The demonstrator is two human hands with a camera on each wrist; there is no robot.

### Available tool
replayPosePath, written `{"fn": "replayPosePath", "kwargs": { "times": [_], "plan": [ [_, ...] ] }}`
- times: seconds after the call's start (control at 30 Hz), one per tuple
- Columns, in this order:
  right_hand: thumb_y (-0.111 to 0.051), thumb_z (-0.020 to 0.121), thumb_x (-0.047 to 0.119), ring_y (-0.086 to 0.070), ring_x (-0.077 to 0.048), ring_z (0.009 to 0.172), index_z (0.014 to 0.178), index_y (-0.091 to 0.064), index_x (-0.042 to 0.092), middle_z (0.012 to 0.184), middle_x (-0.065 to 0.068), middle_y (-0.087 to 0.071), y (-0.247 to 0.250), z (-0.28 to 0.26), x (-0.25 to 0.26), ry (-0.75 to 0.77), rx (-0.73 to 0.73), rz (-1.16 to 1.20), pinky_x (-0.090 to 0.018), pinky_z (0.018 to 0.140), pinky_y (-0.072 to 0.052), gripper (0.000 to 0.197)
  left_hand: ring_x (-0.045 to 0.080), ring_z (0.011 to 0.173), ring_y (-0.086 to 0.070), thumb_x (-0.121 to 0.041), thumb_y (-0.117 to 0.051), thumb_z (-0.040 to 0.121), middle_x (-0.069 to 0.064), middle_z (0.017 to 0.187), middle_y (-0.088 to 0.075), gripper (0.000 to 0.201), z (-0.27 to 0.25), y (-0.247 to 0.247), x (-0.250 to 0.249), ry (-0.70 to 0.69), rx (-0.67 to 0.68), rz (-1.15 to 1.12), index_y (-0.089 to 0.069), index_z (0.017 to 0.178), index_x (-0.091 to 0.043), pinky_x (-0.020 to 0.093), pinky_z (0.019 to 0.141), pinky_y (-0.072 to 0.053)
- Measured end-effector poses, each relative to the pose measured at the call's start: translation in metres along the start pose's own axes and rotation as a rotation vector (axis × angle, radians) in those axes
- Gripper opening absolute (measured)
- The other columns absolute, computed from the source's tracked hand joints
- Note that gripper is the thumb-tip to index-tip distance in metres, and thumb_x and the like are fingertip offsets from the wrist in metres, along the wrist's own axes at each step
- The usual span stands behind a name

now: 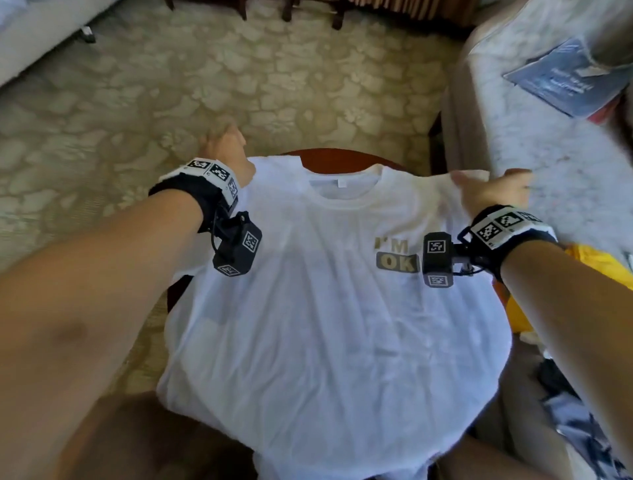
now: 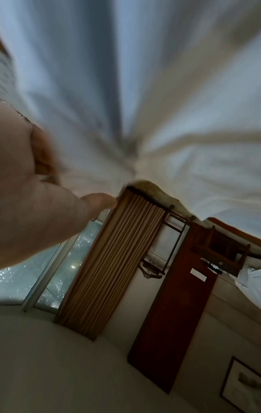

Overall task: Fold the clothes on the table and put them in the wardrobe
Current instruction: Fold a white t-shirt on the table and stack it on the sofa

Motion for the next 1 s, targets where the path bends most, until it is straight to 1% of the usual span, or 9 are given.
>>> {"fn": "replayPosePath", "kwargs": {
  "times": [0.17,0.3,0.37,0.47,0.57,0.7,0.77,0.87,1.0],
  "plan": [
    [-0.069,0.075,0.030,-0.035,-0.033,0.130,0.130,-0.042,0.015,0.138,-0.012,-0.038,0.015,-0.025,0.016,0.122,-0.149,-0.108,-0.046,0.104,-0.033,0.063,0.032,0.131,-0.028,-0.007,-0.059,0.081,0.010,0.136,-0.038,0.049,-0.020,-0.003,-0.008,-0.155,-0.007,0.179,-0.050,0.127,-0.023,0.045,0.107,-0.024],
    [-0.053,0.089,0.024,-0.040,-0.035,0.126,0.113,-0.062,0.025,0.132,-0.010,-0.048,-0.022,-0.060,0.037,0.449,0.123,-0.202,-0.044,0.101,-0.035,0.026,0.030,0.123,-0.036,-0.021,-0.060,0.086,0.008,0.127,-0.048,0.030,-0.047,-0.017,-0.034,-0.352,-0.092,0.250,-0.058,0.116,-0.021,0.041,0.098,-0.028],
    [-0.055,0.093,0.032,-0.044,-0.032,0.128,0.120,-0.064,0.026,0.136,-0.009,-0.051,-0.052,-0.079,0.042,0.577,0.355,-0.175,-0.045,0.105,-0.039,0.030,0.033,0.127,-0.034,-0.034,-0.058,0.089,0.013,0.134,-0.042,0.045,-0.047,-0.027,-0.035,-0.289,-0.060,0.285,-0.048,0.130,-0.016,0.044,0.101,-0.029],
    [-0.048,0.096,0.045,-0.031,-0.025,0.143,0.147,-0.040,0.034,0.157,0.000,-0.032,-0.092,-0.097,0.033,0.606,0.626,-0.285,-0.050,0.116,-0.028,0.054,0.037,0.139,-0.028,-0.041,-0.045,0.097,0.014,0.153,-0.027,0.060,-0.031,-0.037,-0.022,-0.142,0.092,0.233,-0.026,0.149,-0.017,0.051,0.112,-0.023],
    [-0.040,0.097,0.047,-0.005,-0.019,0.151,0.155,-0.021,0.034,0.165,0.005,-0.010,-0.109,-0.092,0.023,0.512,0.650,-0.382,-0.052,0.120,-0.005,0.062,0.035,0.145,-0.018,-0.043,-0.035,0.101,0.007,0.159,-0.023,0.053,-0.016,-0.042,-0.015,-0.082,0.166,0.156,-0.027,0.151,-0.027,0.055,0.117,-0.012],
    [-0.035,0.083,0.049,0.000,-0.022,0.150,0.151,-0.019,0.039,0.164,0.008,-0.004,-0.119,-0.088,0.034,0.533,0.654,-0.526,-0.060,0.116,-0.008,0.071,0.037,0.146,-0.011,-0.055,-0.039,0.096,0.011,0.157,-0.022,0.047,-0.006,-0.044,-0.020,-0.047,0.179,0.150,-0.047,0.138,-0.036,0.057,0.116,-0.005],
    [-0.035,0.089,0.050,0.005,-0.022,0.151,0.153,-0.011,0.042,0.165,0.005,0.002,-0.120,-0.091,0.034,0.509,0.644,-0.535,-0.058,0.117,-0.003,0.069,0.038,0.140,-0.024,-0.051,-0.052,0.091,0.013,0.150,-0.032,0.046,0.002,-0.050,-0.027,-0.037,0.234,0.170,-0.053,0.131,-0.030,0.054,0.113,-0.015],
    [-0.030,0.096,0.054,0.017,-0.023,0.151,0.155,0.000,0.042,0.164,0.002,0.016,-0.126,-0.094,0.029,0.504,0.637,-0.575,-0.057,0.118,0.007,0.067,0.028,0.087,-0.054,-0.023,-0.068,0.082,0.010,0.095,-0.051,0.030,0.014,-0.056,-0.043,-0.029,0.334,0.099,-0.053,0.102,-0.007,0.036,0.079,-0.048],
    [-0.025,0.099,0.054,0.023,-0.023,0.149,0.155,0.008,0.040,0.163,0.002,0.022,-0.129,-0.095,0.029,0.479,0.675,-0.562,-0.055,0.118,0.013,0.066,0.028,0.073,-0.051,-0.004,-0.059,0.080,0.011,0.075,-0.048,0.006,0.028,-0.046,-0.062,-0.087,0.269,0.147,-0.057,0.085,-0.004,0.036,0.065,-0.044]
  ]
}}
Point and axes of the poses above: each hand's wrist, its own z-axis towards the middle knuckle, its own y-axis out of the back of the hand, x = y × z, the point moved 7 cm from there along z, towards the middle knuckle
